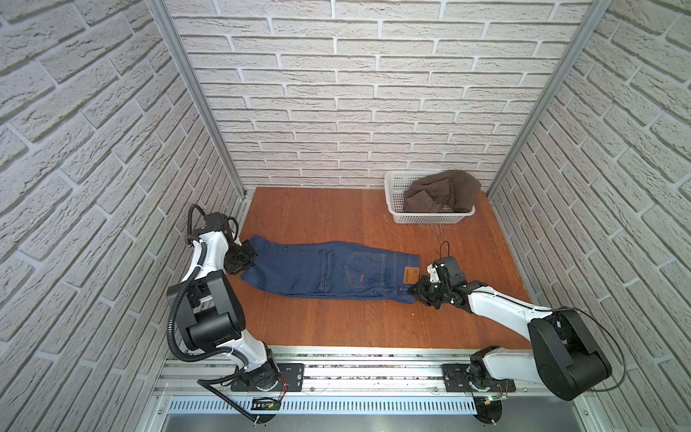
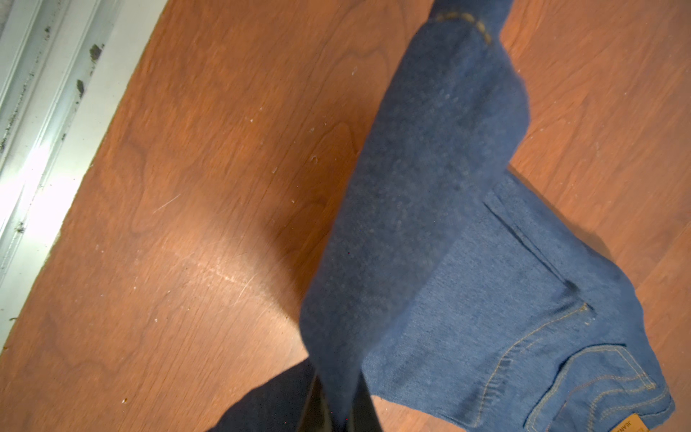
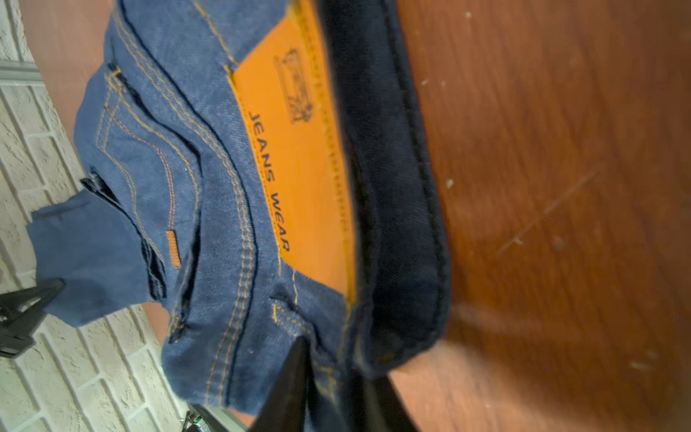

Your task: Fold and stack the trousers

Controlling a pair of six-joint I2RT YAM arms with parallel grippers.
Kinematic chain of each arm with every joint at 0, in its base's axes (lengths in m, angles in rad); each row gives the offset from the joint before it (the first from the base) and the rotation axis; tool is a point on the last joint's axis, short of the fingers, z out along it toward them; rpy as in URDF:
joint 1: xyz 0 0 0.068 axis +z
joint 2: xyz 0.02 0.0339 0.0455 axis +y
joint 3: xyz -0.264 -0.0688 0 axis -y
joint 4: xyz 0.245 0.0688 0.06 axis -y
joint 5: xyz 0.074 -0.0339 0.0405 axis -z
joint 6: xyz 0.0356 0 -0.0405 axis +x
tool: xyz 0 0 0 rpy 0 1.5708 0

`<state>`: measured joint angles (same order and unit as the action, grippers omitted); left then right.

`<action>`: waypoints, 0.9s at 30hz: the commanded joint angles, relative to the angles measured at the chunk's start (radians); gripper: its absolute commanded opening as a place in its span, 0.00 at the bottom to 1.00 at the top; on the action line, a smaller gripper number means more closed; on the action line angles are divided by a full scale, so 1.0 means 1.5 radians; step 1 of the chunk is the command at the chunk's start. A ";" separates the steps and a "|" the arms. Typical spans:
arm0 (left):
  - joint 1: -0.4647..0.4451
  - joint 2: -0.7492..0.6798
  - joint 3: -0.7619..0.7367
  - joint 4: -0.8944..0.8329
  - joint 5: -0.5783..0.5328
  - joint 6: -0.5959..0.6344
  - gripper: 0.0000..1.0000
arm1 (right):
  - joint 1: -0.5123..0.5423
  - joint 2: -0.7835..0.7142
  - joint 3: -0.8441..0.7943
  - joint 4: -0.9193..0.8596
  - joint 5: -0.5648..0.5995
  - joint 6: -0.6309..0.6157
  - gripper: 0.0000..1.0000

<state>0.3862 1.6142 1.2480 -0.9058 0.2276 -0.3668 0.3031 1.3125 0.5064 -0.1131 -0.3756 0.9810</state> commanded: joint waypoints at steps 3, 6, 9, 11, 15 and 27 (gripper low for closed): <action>0.006 -0.021 -0.003 -0.006 0.002 0.010 0.00 | 0.007 -0.068 0.089 -0.109 0.033 -0.085 0.06; 0.008 -0.021 -0.001 -0.008 0.000 0.010 0.00 | 0.006 -0.085 0.181 -0.221 0.071 -0.167 0.05; 0.009 -0.020 0.000 -0.009 -0.001 0.010 0.00 | 0.007 -0.077 0.243 -0.272 0.081 -0.216 0.06; 0.010 -0.020 -0.001 -0.009 -0.002 0.010 0.00 | 0.006 -0.062 0.271 -0.289 0.081 -0.235 0.06; 0.012 -0.021 -0.003 -0.011 -0.004 0.011 0.00 | 0.005 -0.026 0.297 -0.305 0.081 -0.264 0.05; 0.021 -0.027 0.011 -0.018 -0.006 0.014 0.00 | 0.006 0.024 0.188 -0.264 0.065 -0.250 0.09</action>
<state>0.4049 1.6089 1.2484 -0.9218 0.2291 -0.3595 0.3115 1.3403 0.8200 -0.5373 -0.2798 0.6094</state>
